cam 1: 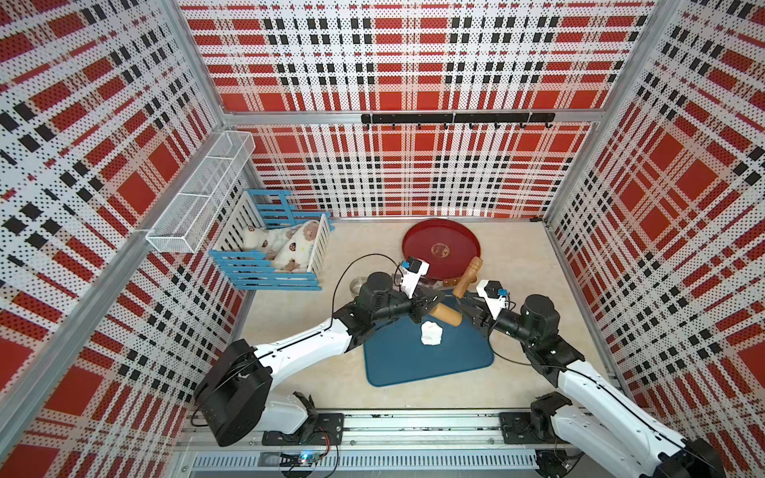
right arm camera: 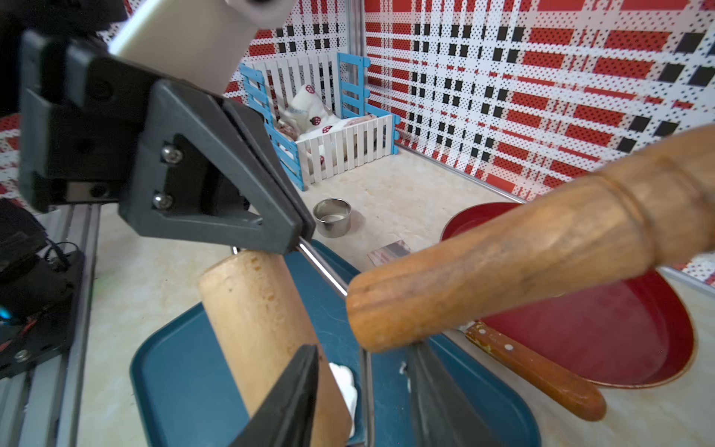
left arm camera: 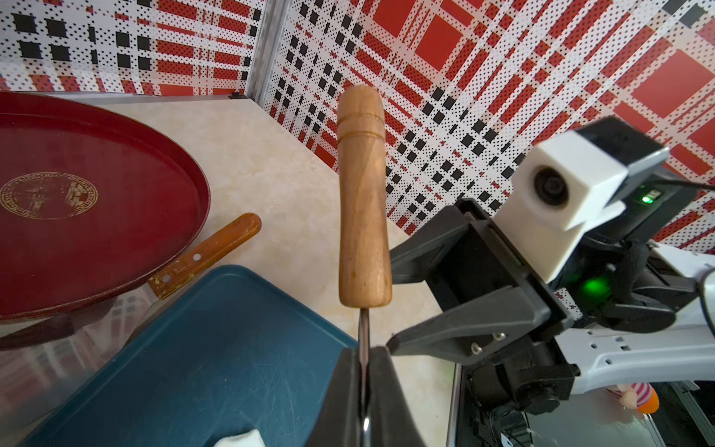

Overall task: Roll out the dumpling wrappers from the dough
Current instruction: Pick up the rolling pin from the center of the board.

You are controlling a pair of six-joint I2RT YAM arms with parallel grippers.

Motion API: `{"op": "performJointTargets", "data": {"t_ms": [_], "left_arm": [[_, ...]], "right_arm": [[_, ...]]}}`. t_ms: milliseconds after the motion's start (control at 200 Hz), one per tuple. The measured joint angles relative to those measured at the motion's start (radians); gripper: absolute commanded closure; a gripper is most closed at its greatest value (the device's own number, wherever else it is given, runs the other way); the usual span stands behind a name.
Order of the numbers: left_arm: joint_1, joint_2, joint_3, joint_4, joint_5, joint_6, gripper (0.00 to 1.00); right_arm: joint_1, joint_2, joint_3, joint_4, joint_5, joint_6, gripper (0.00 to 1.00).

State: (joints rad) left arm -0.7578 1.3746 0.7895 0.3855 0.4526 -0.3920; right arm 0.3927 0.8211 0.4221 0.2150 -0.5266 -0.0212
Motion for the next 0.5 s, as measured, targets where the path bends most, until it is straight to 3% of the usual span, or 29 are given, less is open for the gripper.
{"op": "performJointTargets", "data": {"t_ms": [251, 501], "left_arm": [[0.059, -0.003, -0.029, 0.011, 0.016, 0.007, 1.00], [0.079, -0.045, -0.077, 0.033, 0.068, 0.081, 1.00]], "right_arm": [[0.000, -0.075, 0.022, -0.029, 0.087, 0.075, 0.13], [0.000, -0.092, 0.142, -0.134, 0.217, 0.256, 0.13]]}}
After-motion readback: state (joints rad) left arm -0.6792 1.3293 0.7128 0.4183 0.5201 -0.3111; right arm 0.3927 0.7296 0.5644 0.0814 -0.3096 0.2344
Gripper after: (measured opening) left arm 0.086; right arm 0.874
